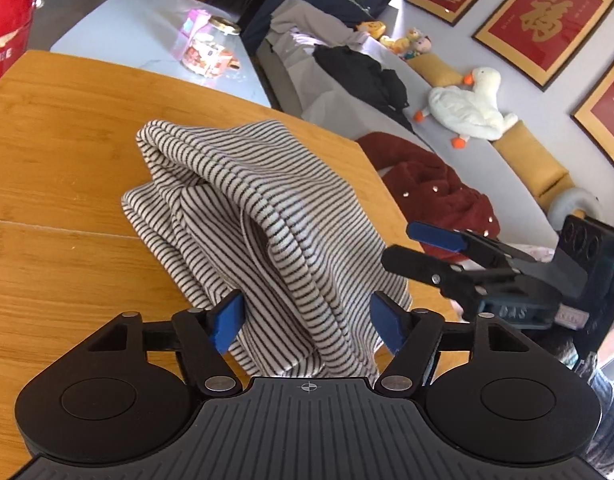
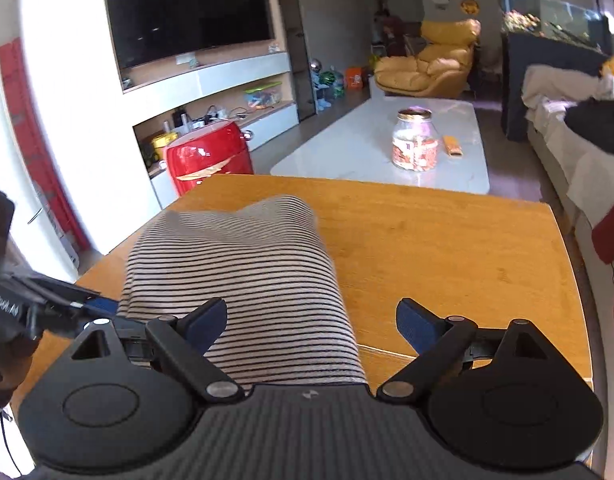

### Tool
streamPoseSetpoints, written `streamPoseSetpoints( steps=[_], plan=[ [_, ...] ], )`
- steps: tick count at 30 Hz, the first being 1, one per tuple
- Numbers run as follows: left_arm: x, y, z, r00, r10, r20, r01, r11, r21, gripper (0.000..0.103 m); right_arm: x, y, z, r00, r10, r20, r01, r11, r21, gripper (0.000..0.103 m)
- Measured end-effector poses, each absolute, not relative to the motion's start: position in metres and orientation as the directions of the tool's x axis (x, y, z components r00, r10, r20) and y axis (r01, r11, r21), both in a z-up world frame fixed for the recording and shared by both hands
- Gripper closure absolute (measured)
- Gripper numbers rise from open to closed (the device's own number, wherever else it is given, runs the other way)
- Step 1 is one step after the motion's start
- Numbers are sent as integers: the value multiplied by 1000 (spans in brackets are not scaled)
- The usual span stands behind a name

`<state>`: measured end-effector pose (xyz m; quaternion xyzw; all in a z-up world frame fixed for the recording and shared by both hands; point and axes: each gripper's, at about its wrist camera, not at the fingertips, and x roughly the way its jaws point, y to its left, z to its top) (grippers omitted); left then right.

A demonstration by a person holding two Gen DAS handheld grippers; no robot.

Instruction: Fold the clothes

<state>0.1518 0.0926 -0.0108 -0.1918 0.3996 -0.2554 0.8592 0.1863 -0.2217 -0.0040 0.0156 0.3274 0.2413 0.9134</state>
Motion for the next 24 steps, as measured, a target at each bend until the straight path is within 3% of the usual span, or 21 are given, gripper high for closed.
streamPoseSetpoints(
  steps=[3,7,14,19,24],
  plan=[
    [143,89,-3,538,-630,-560,321,768,-554,42,196,-230,-18,646,450,-616,-387,889,244,10],
    [139,87,-13,508,-626,-592,319,775,-546,42,196,-225,-30,615,476,-629,-394,876,277,8],
    [142,98,-22,487,-610,-625,281,787,-549,41,193,-216,-26,612,480,-628,-451,865,221,6],
    [135,114,31,626,-565,-537,303,811,-500,34,196,-213,-23,606,494,-623,-469,855,222,6],
    [144,101,72,718,-586,-376,419,795,-439,24,197,-201,-26,580,508,-637,-488,843,227,6]
  ],
)
